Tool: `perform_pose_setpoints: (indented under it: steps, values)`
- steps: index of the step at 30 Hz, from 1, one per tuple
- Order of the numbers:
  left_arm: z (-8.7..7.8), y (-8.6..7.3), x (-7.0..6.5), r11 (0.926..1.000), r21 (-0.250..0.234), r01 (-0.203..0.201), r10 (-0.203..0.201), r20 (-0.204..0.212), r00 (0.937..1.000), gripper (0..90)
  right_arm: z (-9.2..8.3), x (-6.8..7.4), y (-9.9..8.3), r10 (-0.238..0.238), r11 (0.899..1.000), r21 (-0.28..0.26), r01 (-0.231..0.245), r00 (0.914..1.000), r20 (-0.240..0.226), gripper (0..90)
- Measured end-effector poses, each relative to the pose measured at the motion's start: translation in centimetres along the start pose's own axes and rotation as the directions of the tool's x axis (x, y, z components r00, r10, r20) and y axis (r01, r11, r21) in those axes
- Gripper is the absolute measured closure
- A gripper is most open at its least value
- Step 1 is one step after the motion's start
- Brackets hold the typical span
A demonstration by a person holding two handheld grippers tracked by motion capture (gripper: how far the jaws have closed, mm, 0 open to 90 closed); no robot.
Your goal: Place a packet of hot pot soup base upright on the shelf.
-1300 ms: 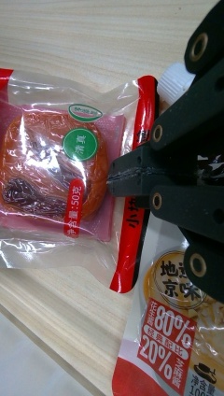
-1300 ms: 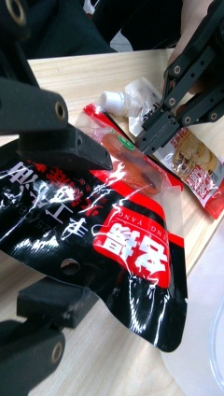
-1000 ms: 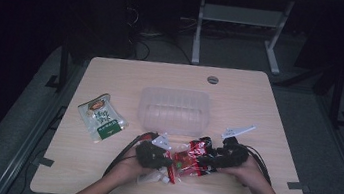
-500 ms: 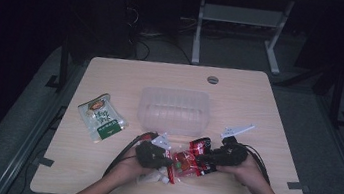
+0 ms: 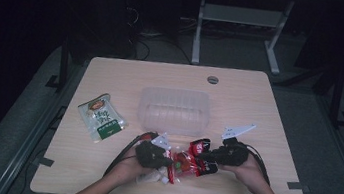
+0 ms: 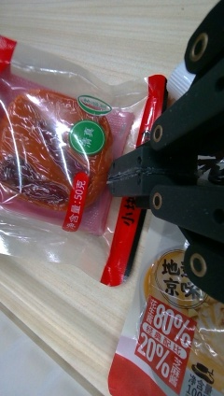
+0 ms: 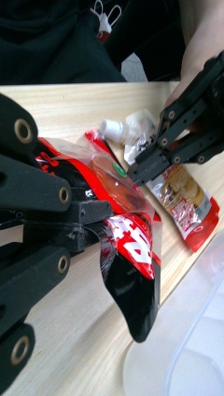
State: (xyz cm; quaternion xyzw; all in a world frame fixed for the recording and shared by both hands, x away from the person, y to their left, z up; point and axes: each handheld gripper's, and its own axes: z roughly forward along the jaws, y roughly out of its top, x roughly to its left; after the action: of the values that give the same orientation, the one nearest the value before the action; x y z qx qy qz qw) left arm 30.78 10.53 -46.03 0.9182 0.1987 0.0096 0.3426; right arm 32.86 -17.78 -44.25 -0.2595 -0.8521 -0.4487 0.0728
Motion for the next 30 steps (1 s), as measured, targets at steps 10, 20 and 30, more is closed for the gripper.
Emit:
perform_pose_setpoints:
  steps: [10,20,30]
  values:
    - [-1.3,0.3,0.4,0.9981,-0.059,0.018,-0.017,0.009,0.9998,89.6,-1.5,0.7,0.7,-0.045,0.996,-0.082,0.04,0.9973,-0.057,90.0]
    - [-2.9,0.1,0.3,0.9934,-0.111,0.028,-0.026,0.018,0.9995,75.4,-2.5,1.5,1.3,-0.072,0.989,-0.135,0.062,0.995,-0.069,90.0]
    - [-5.3,-1.5,-0.3,0.9942,-0.104,0.025,-0.022,0.031,0.9993,53.6,-3.4,2.1,1.9,-0.103,0.982,-0.166,0.09,0.9925,-0.067,90.0]
